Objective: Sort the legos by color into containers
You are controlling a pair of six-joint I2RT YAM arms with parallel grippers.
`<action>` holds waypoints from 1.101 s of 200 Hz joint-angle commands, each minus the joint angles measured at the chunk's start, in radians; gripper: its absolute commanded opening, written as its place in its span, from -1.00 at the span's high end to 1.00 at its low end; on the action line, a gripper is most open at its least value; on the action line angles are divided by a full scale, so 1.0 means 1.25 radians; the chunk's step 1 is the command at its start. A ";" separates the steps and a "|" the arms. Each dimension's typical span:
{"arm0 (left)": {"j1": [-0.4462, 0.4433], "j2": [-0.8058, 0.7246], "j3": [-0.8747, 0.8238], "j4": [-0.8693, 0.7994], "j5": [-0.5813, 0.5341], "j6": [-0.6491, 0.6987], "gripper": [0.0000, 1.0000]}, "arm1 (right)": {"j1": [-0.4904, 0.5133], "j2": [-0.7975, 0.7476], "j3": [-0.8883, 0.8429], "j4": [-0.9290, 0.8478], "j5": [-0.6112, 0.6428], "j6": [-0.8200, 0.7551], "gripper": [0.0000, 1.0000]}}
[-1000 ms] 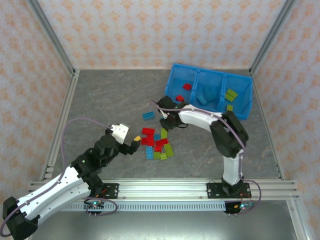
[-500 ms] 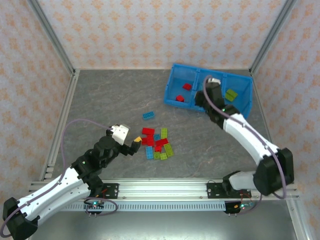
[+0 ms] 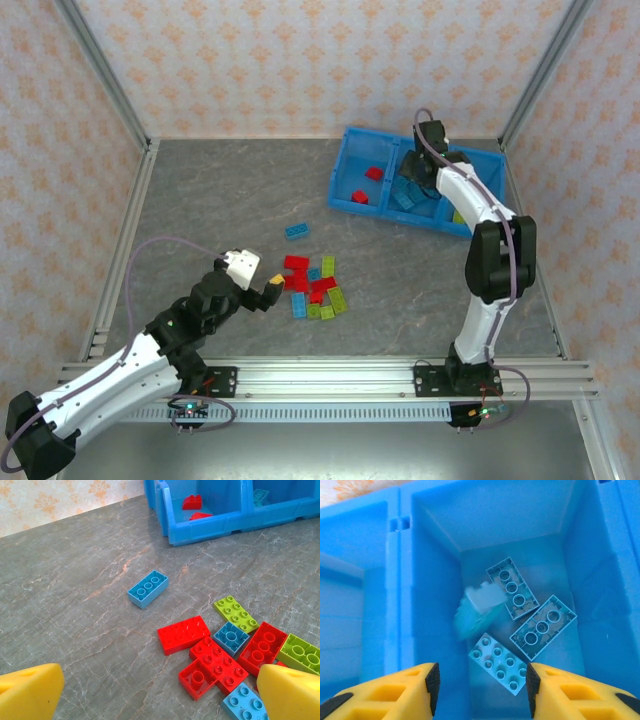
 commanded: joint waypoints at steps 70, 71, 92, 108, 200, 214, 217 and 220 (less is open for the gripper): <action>0.004 0.070 0.005 0.057 0.050 -0.010 -1.00 | 0.397 -0.356 -0.315 0.009 0.038 0.099 -0.21; 0.003 0.070 0.005 0.057 0.049 -0.010 -1.00 | 0.403 -0.353 -0.316 0.009 0.040 0.100 -0.21; 0.003 0.069 0.002 0.063 0.043 -0.011 -1.00 | 0.506 -0.278 -0.290 -0.032 0.116 0.132 -0.24; 0.003 0.071 -0.001 0.066 0.035 -0.011 -1.00 | 0.537 -0.215 -0.288 -0.026 0.138 0.181 -0.26; 0.003 0.099 0.008 0.063 0.031 -0.008 -1.00 | 0.541 0.048 -0.215 -0.021 0.100 0.277 -0.23; 0.003 0.099 0.008 0.065 0.031 -0.008 -1.00 | 0.544 0.061 -0.218 -0.022 0.111 0.282 -0.20; 0.003 0.099 0.008 0.065 0.031 -0.008 -1.00 | 0.544 0.063 -0.220 -0.022 0.113 0.285 -0.20; 0.003 0.099 0.008 0.064 0.032 -0.007 -1.00 | 0.545 0.065 -0.222 -0.020 0.116 0.286 -0.18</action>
